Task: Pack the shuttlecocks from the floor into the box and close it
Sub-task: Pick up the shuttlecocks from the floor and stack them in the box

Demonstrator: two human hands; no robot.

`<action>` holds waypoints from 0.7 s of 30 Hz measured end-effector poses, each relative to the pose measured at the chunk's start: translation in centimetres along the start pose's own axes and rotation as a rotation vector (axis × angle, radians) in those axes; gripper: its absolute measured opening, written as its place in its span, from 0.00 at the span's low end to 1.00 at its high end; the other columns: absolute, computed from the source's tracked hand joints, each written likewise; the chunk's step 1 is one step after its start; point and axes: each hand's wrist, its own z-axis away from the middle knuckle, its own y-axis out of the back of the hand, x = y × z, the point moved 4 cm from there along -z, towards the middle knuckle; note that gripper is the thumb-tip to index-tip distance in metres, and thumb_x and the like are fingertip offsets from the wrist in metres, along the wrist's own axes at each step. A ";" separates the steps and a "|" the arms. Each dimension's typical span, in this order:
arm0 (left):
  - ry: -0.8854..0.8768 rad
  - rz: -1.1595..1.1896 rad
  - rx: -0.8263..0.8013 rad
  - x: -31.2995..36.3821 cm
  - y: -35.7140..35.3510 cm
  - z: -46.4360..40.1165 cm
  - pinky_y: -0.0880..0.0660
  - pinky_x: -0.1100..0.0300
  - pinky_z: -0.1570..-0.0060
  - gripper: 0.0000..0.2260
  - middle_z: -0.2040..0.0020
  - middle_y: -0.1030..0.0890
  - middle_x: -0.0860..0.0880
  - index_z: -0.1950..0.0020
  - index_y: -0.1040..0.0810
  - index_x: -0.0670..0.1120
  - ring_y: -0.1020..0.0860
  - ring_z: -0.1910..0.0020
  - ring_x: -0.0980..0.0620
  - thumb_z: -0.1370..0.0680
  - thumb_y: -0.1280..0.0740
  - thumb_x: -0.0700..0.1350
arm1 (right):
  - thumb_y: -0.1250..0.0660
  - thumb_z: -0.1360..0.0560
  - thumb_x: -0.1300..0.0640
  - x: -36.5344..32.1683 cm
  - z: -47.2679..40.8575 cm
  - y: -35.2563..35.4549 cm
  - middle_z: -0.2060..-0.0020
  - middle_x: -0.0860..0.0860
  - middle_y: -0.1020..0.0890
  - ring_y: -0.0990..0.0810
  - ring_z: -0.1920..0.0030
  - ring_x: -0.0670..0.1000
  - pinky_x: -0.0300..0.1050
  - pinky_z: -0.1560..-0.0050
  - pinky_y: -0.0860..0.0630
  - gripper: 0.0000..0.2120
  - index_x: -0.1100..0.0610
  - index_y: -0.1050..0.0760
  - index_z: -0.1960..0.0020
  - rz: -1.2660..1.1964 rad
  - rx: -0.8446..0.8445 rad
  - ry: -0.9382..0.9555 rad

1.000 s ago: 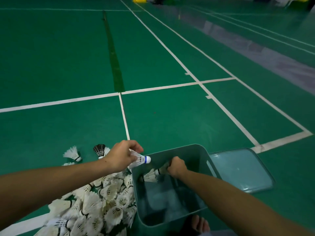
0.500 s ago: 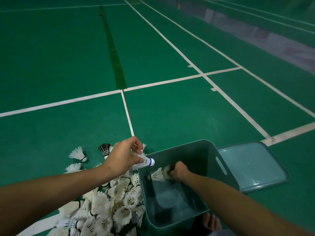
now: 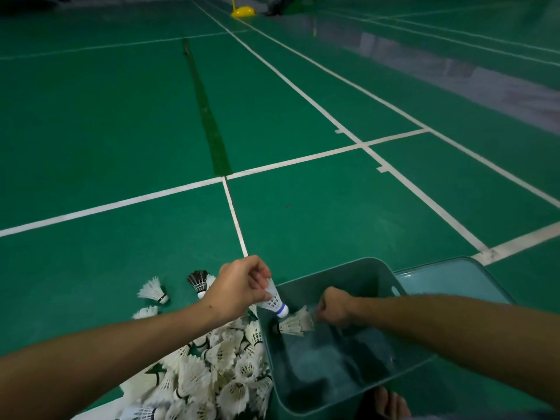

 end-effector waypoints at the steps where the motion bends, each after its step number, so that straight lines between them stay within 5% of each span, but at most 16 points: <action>1: -0.015 -0.004 -0.022 0.4 -0.1 0.1 0.15 0.55 0.54 0.14 0.57 0.14 0.51 0.50 0.20 0.48 0.15 0.60 0.56 0.28 0.19 0.36 | 0.26 0.23 0.55 -1.0 1.2 1.2 0.50 0.52 0.15 0.16 0.56 0.48 0.36 0.61 0.21 0.12 0.62 0.17 0.44 0.011 0.002 0.068; 3: -0.064 -0.045 -0.071 1.5 -0.4 0.3 0.16 0.56 0.52 0.12 0.59 0.14 0.52 0.49 0.19 0.47 0.15 0.59 0.58 0.26 0.21 0.36 | 0.25 0.24 0.55 -3.3 4.0 3.5 0.42 0.52 0.17 0.18 0.49 0.49 0.40 0.47 0.21 0.19 0.59 0.21 0.35 0.012 0.037 0.230; 6: -0.158 -0.153 -0.152 3.5 -1.2 1.0 0.17 0.57 0.50 0.10 0.58 0.14 0.55 0.49 0.18 0.49 0.15 0.57 0.62 0.25 0.22 0.38 | 0.23 0.26 0.54 -5.3 7.6 5.3 0.40 0.49 0.24 0.23 0.49 0.47 0.40 0.48 0.24 0.30 0.49 0.31 0.28 0.036 0.067 0.458; 12: -0.299 -0.396 -0.149 6.3 -2.5 1.0 0.22 0.58 0.46 0.09 0.56 0.16 0.63 0.48 0.19 0.57 0.21 0.53 0.64 0.24 0.22 0.50 | 0.26 0.25 0.46 -4.9 9.7 5.4 0.46 0.48 0.28 0.26 0.47 0.48 0.49 0.42 0.24 0.13 0.48 0.23 0.44 0.185 0.218 0.658; 18: -0.215 -0.428 0.032 6.2 -5.8 -0.1 0.26 0.66 0.48 0.04 0.53 0.22 0.59 0.51 0.22 0.56 0.25 0.50 0.61 0.20 0.27 0.51 | 0.28 0.24 0.48 -1.6 7.9 5.0 0.45 0.51 0.27 0.30 0.42 0.52 0.50 0.39 0.27 0.09 0.52 0.17 0.47 0.353 0.338 0.528; 21: -0.022 -0.321 -0.048 3.6 -9.3 -1.5 0.22 0.65 0.52 0.05 0.53 0.19 0.56 0.48 0.22 0.53 0.21 0.54 0.60 0.19 0.28 0.50 | 0.32 0.23 0.52 1.2 5.7 5.0 0.47 0.55 0.26 0.30 0.45 0.55 0.52 0.43 0.24 0.10 0.57 0.17 0.48 0.476 0.332 0.299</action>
